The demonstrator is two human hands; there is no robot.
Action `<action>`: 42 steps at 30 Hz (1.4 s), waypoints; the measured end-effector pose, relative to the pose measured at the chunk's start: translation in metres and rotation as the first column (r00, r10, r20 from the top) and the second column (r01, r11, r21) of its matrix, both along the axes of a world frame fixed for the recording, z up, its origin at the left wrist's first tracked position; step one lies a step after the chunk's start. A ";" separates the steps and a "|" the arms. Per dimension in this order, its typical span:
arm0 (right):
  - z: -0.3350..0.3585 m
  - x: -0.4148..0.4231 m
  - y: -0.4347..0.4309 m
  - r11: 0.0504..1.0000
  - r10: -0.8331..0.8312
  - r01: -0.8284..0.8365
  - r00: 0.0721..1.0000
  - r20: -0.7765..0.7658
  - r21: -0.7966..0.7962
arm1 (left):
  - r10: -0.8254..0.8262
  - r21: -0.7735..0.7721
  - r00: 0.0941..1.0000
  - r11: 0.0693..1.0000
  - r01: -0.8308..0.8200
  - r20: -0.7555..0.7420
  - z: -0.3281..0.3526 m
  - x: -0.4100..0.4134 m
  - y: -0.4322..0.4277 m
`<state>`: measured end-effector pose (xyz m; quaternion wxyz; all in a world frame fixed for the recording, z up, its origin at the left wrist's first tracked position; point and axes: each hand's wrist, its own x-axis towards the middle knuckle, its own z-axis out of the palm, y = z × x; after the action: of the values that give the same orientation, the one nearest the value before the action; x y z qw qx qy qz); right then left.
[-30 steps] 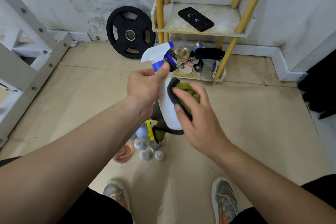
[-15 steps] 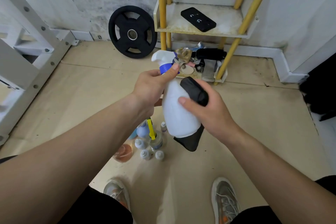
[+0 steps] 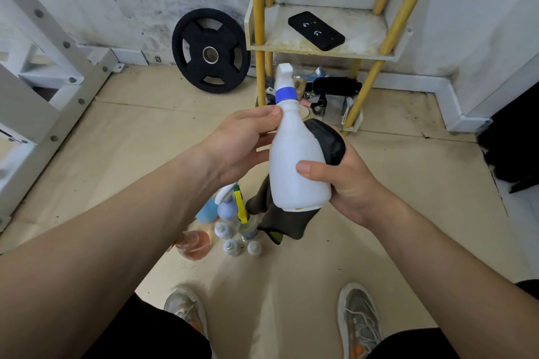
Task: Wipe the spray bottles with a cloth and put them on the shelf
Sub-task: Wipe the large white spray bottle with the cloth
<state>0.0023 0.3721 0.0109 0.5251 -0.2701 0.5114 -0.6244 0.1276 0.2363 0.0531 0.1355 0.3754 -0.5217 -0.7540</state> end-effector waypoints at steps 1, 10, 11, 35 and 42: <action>0.000 0.001 -0.001 1.000 0.013 -0.012 0.999 0.035 -0.022 | 0.005 0.012 1.000 1.000 -0.004 -0.011 0.001 0.000 0.001; 0.001 0.004 0.000 0.997 0.072 -0.074 0.982 0.177 0.004 | -0.003 0.029 1.000 1.000 0.003 0.001 -0.002 -0.001 0.001; 0.003 0.005 -0.002 0.999 0.026 -0.033 0.981 0.192 0.031 | 0.031 0.031 0.999 0.999 -0.032 0.020 -0.001 -0.002 0.001; 0.020 0.004 -0.004 0.933 -0.354 0.360 0.917 -0.183 -0.005 | 0.428 0.159 0.890 0.878 -0.451 0.159 -0.001 0.006 -0.022; 0.015 0.014 0.000 0.924 -0.373 0.357 0.755 -0.539 -0.138 | 0.477 0.204 0.868 0.844 -0.496 0.138 0.004 0.004 -0.019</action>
<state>0.0162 0.3725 0.0264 0.2180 -0.3418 0.6758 -0.6156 0.1315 0.2178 0.0567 0.2560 0.5390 -0.3226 -0.7348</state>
